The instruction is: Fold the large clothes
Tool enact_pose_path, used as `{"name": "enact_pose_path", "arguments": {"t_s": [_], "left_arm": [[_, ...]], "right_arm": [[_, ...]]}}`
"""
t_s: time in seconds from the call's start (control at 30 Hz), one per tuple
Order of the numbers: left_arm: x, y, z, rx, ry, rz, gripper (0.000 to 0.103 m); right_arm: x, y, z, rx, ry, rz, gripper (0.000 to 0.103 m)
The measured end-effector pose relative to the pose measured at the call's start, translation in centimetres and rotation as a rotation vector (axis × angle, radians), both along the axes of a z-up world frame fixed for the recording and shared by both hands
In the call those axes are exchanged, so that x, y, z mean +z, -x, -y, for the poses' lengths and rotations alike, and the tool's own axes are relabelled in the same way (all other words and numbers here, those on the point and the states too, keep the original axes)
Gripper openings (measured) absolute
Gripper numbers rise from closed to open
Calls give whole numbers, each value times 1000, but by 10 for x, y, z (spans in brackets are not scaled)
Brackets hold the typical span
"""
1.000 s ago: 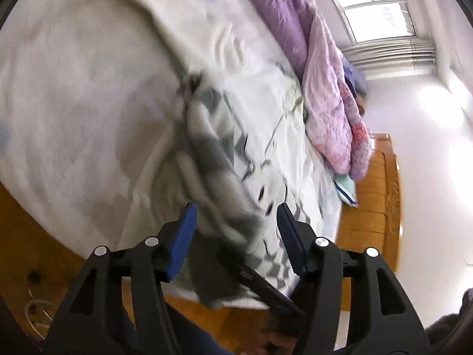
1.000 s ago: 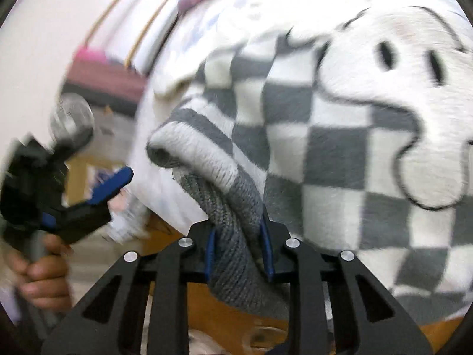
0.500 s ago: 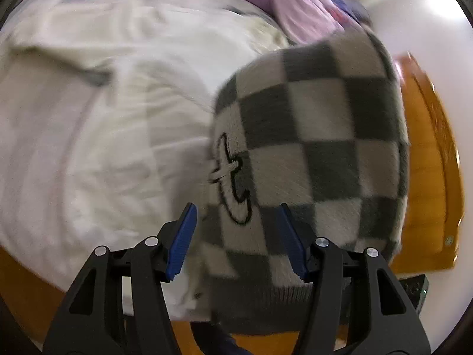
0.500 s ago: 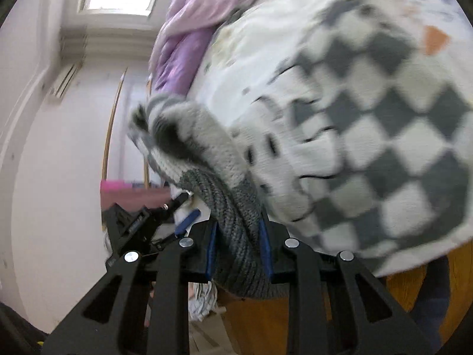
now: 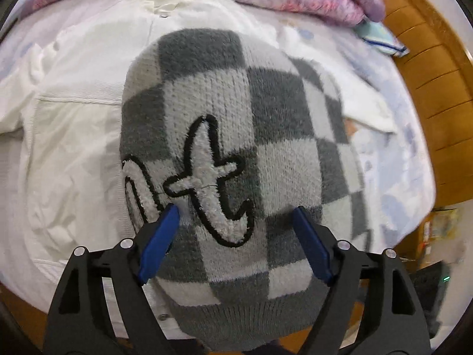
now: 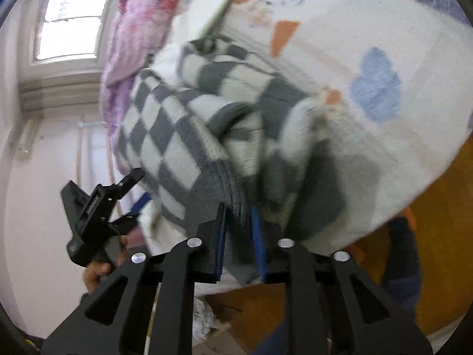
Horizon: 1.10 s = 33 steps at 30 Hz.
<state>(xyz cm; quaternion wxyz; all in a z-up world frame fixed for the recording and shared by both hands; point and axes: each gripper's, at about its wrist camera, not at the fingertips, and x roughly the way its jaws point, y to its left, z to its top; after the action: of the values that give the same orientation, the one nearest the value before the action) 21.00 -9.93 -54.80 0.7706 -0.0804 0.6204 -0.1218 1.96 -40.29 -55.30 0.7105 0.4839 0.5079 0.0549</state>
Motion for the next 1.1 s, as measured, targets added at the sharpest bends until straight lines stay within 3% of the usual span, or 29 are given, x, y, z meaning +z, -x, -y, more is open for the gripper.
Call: {"name": "enact_pose_path", "arguments": {"t_s": [0.03,0.07,0.13,0.2,0.23,0.37,0.43,0.53,0.6,0.63,0.67,0.77,0.9,1.03,1.1], "left_arm": [[-1,0,0,6,4,-3,79],[-2,-5,-1,16,15,-9,79],[-3,-3,-4,24,15,-15,79],[-4,-4,3,16,-3,-11,79],[-5,-4,3,14,-9,-10,79],[2,1,3,15,-5,-12,79],[3,3,2,17,3,-14,79],[4,3,1,13,11,-12,79],[4,3,0,12,18,-12,79],[5,3,-2,17,30,-13,79],[7,3,-6,28,58,-18,79],[25,5,-24,95,184,7,80],[40,10,-42,141,205,35,81],[24,4,-38,134,157,-10,81],[7,-4,-26,106,121,-37,81]], "right_arm": [[7,-3,7,10,40,25,25],[10,-7,14,18,68,35,42],[27,-27,17,83,162,95,60],[32,-61,12,151,223,174,61],[32,-83,5,191,248,191,66],[12,-140,-18,383,165,217,72],[1,-155,-30,452,214,190,72],[-23,-177,-32,456,115,133,73],[-28,-181,-33,482,74,131,51],[-26,-180,-33,493,73,139,26],[-20,-178,-33,491,95,136,24],[21,-159,-29,473,148,224,22],[49,-126,-10,416,215,260,22],[21,-110,20,302,208,154,23],[-1,-113,25,292,256,85,28]]}}
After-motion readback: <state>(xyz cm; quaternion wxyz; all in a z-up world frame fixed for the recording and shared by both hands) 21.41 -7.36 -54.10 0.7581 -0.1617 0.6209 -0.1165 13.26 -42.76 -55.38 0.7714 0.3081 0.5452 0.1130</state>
